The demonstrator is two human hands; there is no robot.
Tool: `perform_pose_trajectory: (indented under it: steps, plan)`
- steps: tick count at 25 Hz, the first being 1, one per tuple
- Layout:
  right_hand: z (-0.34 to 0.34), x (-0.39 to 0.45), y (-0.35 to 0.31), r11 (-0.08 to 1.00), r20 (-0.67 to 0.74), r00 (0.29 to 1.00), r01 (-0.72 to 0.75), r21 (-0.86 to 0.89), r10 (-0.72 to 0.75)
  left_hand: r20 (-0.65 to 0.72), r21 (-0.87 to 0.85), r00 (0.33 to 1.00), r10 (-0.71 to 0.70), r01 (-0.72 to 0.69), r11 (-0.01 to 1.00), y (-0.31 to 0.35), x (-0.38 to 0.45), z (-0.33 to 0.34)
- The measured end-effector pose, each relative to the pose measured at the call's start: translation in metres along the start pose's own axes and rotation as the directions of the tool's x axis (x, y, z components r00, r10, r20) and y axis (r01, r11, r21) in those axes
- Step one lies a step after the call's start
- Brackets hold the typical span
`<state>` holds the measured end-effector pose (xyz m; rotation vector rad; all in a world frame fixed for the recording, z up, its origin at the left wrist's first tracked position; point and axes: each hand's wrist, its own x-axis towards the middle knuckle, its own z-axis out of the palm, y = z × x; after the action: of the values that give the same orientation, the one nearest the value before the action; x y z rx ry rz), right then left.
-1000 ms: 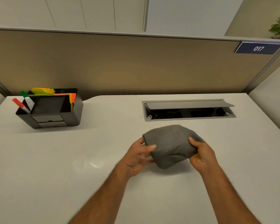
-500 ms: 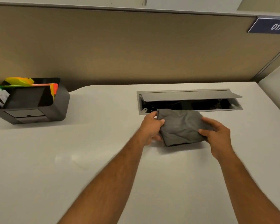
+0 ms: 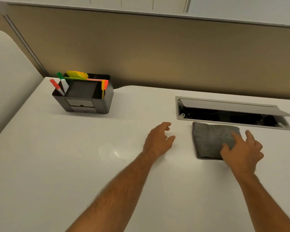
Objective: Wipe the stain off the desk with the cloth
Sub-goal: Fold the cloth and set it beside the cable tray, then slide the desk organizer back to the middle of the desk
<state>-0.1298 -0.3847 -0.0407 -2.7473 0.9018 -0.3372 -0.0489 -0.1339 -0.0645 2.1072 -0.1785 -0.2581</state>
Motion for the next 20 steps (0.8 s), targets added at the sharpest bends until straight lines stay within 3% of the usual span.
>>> perform_pose_trajectory:
  steps: [4, 9, 12, 15, 18, 20]
  plan:
    - [0.009, -0.022, -0.074, 0.974, -0.043, 0.989, 0.150, 0.170, -0.144, -0.184, -0.068, 0.976, -0.117, 0.106, 0.992, -0.042, -0.015, -0.070]
    - [0.028, -0.056, -0.186, 0.844, 0.076, 0.956, 0.210, 0.493, -0.283, -0.405, -0.118, 0.883, -0.238, 0.208, 0.971, -0.082, -0.023, -0.163]
    - [0.035, -0.068, -0.259, 0.759, 0.182, 0.935, 0.123, 0.639, -0.305, -0.504, -0.148, 0.813, -0.291, 0.251, 0.957, -0.103, -0.021, -0.217]
    - [0.044, -0.072, -0.325, 0.744, 0.331, 0.901, -0.014, 0.668, -0.280, -0.587, -0.213, 0.730, -0.350, 0.278, 0.937, -0.123, -0.012, -0.266]
    - [0.057, -0.071, -0.372, 0.700, 0.444, 0.867, -0.173, 0.693, -0.226, -0.567, -0.327, 0.675, -0.472, 0.341, 0.881, -0.135, 0.006, -0.303]
    - [0.064, -0.068, -0.395, 0.669, 0.484, 0.854, -0.248, 0.701, -0.191, -0.502, -0.443, 0.677, -0.538, 0.333, 0.832, -0.139, 0.019, -0.320]
